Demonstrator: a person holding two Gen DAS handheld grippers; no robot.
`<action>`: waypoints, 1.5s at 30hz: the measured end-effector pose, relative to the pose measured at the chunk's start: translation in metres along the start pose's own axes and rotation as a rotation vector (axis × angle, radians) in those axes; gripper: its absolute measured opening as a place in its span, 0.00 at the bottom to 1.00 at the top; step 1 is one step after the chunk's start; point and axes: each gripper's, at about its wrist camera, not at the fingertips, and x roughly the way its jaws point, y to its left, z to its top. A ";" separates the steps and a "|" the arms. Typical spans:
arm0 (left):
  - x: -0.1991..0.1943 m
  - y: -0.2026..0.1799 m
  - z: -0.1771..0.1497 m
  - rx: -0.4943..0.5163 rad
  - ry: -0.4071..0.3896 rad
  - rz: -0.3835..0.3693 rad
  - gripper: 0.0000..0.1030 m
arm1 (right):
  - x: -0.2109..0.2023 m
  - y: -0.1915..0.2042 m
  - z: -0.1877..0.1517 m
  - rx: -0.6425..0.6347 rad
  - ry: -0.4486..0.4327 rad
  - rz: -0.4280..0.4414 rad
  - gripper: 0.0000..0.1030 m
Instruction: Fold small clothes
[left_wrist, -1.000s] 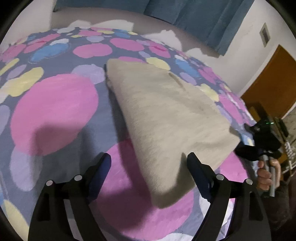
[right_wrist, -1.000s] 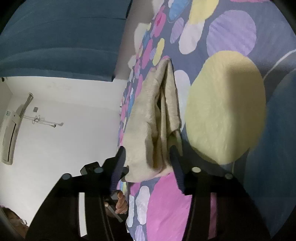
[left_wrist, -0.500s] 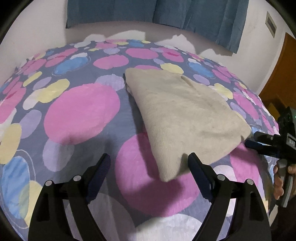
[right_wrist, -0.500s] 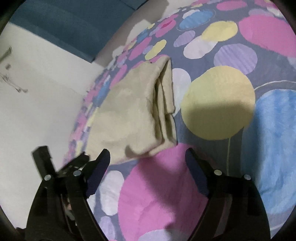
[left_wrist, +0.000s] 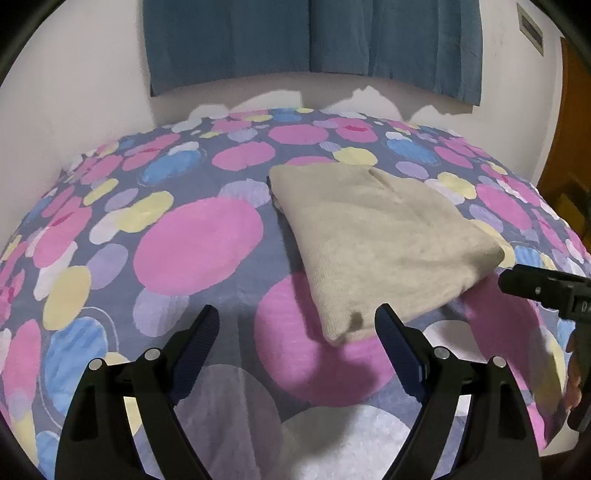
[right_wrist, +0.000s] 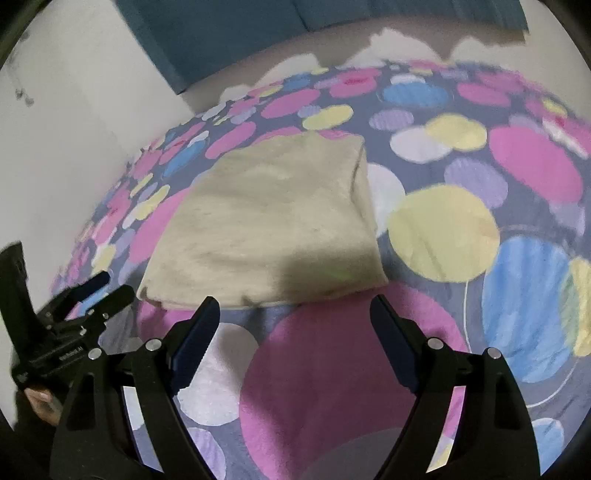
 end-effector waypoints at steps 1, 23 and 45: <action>-0.002 0.000 -0.001 -0.003 -0.005 0.013 0.83 | -0.001 0.003 0.000 -0.013 -0.009 -0.010 0.81; -0.008 0.001 -0.002 -0.057 -0.023 0.066 0.83 | -0.004 -0.004 -0.006 0.025 -0.023 -0.030 0.82; -0.013 0.000 -0.004 -0.072 -0.024 0.079 0.83 | 0.002 -0.012 -0.009 0.032 -0.010 -0.031 0.82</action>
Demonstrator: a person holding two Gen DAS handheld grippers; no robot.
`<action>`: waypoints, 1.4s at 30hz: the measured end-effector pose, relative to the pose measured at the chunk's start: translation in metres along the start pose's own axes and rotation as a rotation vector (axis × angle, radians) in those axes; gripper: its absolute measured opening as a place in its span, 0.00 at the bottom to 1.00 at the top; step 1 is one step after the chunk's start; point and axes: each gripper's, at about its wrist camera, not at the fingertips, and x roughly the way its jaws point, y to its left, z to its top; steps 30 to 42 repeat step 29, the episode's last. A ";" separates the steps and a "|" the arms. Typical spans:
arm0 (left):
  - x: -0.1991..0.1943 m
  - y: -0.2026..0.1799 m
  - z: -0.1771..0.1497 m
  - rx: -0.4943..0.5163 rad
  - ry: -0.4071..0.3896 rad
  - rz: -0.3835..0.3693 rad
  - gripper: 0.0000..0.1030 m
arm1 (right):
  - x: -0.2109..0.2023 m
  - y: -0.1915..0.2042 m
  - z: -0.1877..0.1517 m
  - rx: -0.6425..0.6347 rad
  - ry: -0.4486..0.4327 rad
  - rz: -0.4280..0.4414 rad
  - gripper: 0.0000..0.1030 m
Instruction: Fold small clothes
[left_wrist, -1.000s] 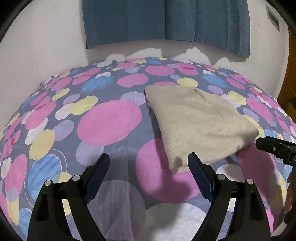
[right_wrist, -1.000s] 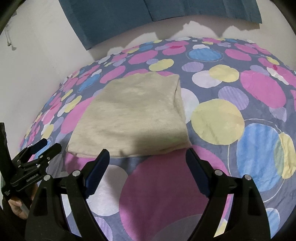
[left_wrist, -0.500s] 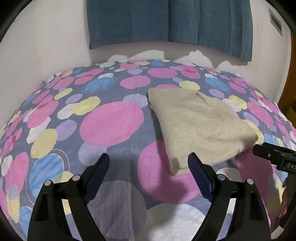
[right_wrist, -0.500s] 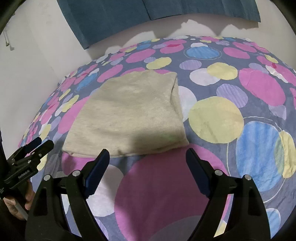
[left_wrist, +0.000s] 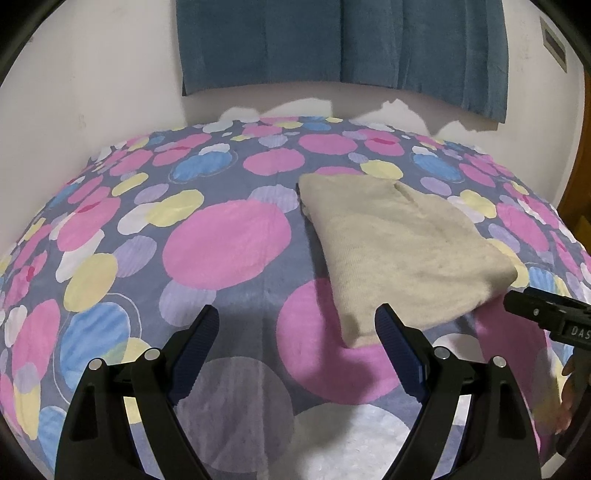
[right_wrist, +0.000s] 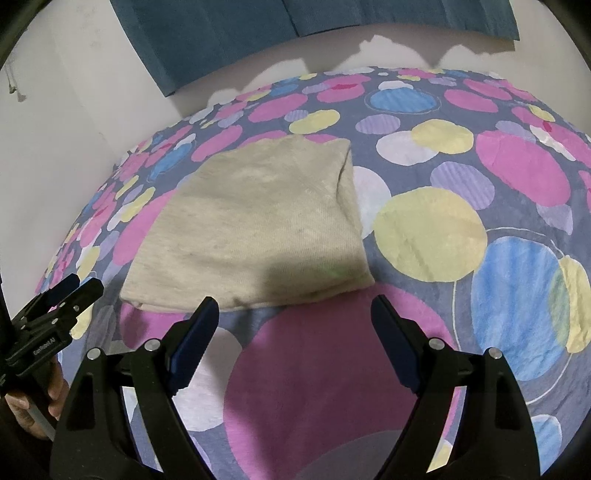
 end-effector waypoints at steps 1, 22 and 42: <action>0.000 0.000 0.000 0.003 -0.001 0.000 0.83 | 0.000 0.000 0.000 0.000 0.001 0.001 0.82; -0.011 -0.006 0.005 0.050 -0.090 0.063 0.85 | 0.006 0.001 -0.001 -0.027 0.025 0.011 0.82; 0.022 0.025 -0.001 -0.046 0.104 0.099 0.84 | 0.004 -0.004 0.002 -0.003 0.017 0.020 0.82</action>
